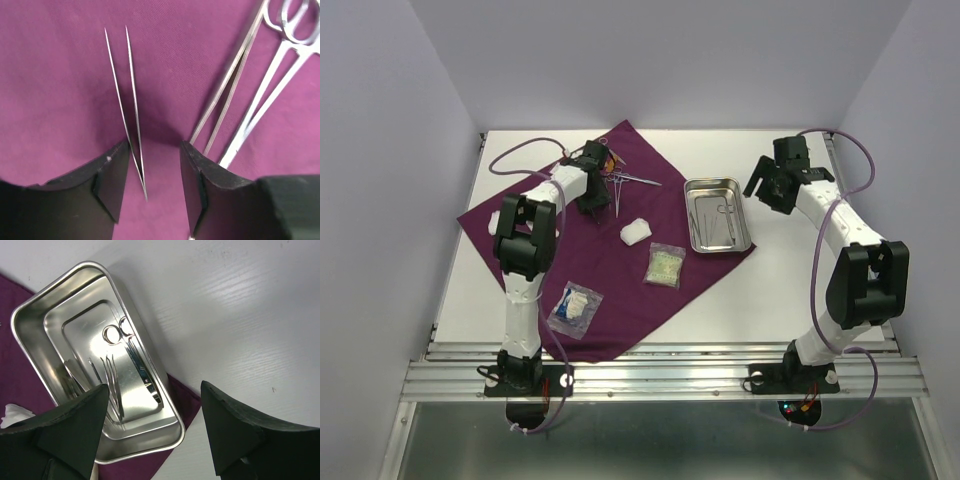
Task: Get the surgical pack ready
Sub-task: Pick up the medical item from the surgical kit.
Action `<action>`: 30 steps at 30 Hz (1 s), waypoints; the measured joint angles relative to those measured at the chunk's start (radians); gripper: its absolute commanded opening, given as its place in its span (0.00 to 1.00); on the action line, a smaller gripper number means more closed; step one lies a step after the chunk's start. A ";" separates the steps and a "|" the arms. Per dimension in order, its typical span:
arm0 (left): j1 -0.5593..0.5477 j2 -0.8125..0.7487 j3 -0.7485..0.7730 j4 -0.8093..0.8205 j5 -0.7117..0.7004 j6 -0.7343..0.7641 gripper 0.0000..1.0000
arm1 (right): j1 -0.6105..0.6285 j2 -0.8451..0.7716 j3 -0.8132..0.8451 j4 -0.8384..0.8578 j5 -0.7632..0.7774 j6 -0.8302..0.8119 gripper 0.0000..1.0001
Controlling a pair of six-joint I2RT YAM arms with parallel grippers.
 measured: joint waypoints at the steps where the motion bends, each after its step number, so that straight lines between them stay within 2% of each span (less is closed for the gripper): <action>1: 0.000 0.013 0.006 0.000 -0.008 0.003 0.52 | 0.000 0.000 0.000 0.000 0.000 -0.002 0.79; 4: 0.000 0.018 0.020 -0.003 -0.013 0.003 0.45 | 0.000 0.000 0.000 0.001 0.000 -0.003 0.79; 10: 0.004 0.024 0.020 -0.016 -0.031 0.003 0.18 | 0.000 0.000 0.000 0.001 0.000 -0.003 0.79; 13: 0.004 0.015 0.010 -0.017 -0.033 0.000 0.11 | 0.000 0.000 0.000 0.001 0.000 -0.003 0.79; 22: -0.016 -0.138 -0.083 -0.024 -0.039 -0.005 0.07 | 0.000 0.000 0.000 0.009 -0.007 -0.002 0.78; 26: -0.067 -0.230 -0.082 -0.023 -0.048 -0.009 0.07 | 0.000 0.000 0.000 0.020 -0.008 -0.002 0.78; 30: -0.155 -0.249 -0.041 -0.030 -0.048 -0.012 0.07 | 0.000 0.000 -0.009 0.031 -0.008 0.002 0.78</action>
